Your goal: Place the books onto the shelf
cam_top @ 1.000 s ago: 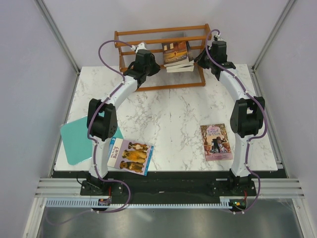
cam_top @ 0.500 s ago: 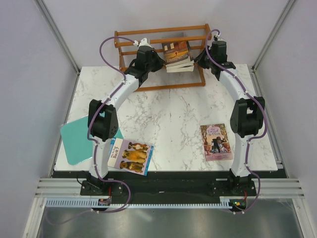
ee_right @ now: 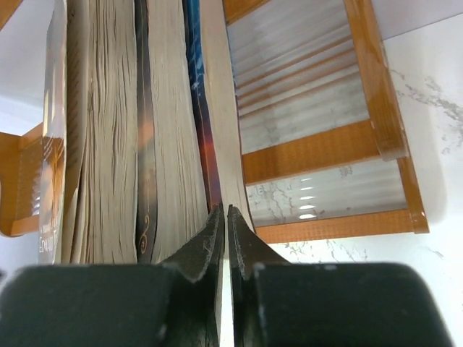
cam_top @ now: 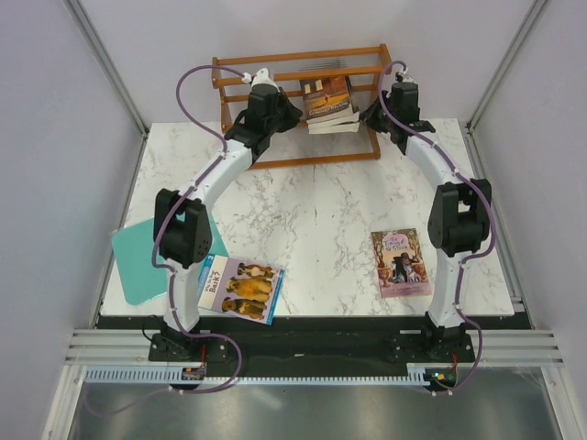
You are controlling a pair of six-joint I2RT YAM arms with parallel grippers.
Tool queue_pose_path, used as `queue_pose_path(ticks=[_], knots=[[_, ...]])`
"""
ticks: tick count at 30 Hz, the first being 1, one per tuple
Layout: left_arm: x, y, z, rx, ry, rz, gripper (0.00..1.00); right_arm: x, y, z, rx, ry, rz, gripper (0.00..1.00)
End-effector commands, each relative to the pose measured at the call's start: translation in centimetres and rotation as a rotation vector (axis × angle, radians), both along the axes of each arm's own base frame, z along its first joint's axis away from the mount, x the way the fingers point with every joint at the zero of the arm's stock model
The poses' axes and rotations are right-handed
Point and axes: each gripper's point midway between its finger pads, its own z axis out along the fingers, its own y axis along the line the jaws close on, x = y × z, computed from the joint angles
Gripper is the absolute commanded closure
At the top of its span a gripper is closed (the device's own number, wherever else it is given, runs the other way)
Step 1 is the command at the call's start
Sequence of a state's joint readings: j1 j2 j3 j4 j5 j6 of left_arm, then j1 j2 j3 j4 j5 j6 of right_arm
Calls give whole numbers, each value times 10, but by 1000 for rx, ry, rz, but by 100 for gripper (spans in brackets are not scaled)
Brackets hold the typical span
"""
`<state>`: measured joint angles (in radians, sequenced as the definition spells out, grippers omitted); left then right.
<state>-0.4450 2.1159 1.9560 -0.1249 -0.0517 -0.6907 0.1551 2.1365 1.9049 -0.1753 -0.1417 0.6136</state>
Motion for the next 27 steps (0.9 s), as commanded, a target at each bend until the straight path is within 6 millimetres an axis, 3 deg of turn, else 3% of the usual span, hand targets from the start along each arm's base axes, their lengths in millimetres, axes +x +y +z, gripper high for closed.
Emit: queue_pose_path(ticks=[1,2,4,5,6,8,11,13,14,16,17,18,19,20,21,22,23,24,25,26,27], knots=[[-28,29,112,8,-254,25,98,-22,-19,18,-75,-40,-71,90],[-40,33,134,3,-296,16,98,-28,-25,40,-74,-88,-89,90],[-53,37,131,48,-305,-15,98,-39,-31,41,-82,-98,-107,87],[-66,42,143,49,-320,-18,98,-45,-36,55,-88,-124,-130,86],[-70,46,126,74,-291,-22,98,-48,-37,57,-89,-128,-133,78],[-87,53,126,89,-285,-26,98,-56,-37,65,-90,-141,-124,74],[-104,60,68,138,-173,-46,98,-63,-37,71,-92,-151,-110,63],[-120,61,52,157,-131,-89,98,-68,-31,70,-89,-130,-69,59],[-128,62,29,175,-79,-108,98,-72,-30,67,-96,-113,-60,55],[-153,50,10,167,-21,-238,94,-90,-36,50,-108,-50,-64,49],[-167,46,-13,165,32,-288,89,-98,-38,41,-105,-25,-69,46],[-181,38,-21,138,60,-358,82,-107,-46,33,-103,-3,-84,39],[-192,34,-26,126,74,-384,64,-130,-53,13,-100,47,-99,36],[-208,28,-47,130,118,-421,57,-141,-65,3,-100,75,-135,27],[-218,22,-53,129,128,-453,47,-155,-72,-6,-92,105,-161,21],[-230,11,-59,130,135,-492,44,-183,-79,-21,-67,145,-189,14],[-242,6,-73,128,165,-521,41,-195,-87,-26,-57,160,-213,4],[-251,-4,-78,102,182,-559,39,-218,-90,-49,-62,234,-221,2],[-262,-19,-87,96,198,-605,37,-231,-96,-41,-61,220,-249,2],[-267,-26,-92,89,218,-624,36,-243,-98,-46,-54,249,-259,2],[-273,-36,-97,79,236,-661,35,-264,-104,-66,-75,329,-289,2]])
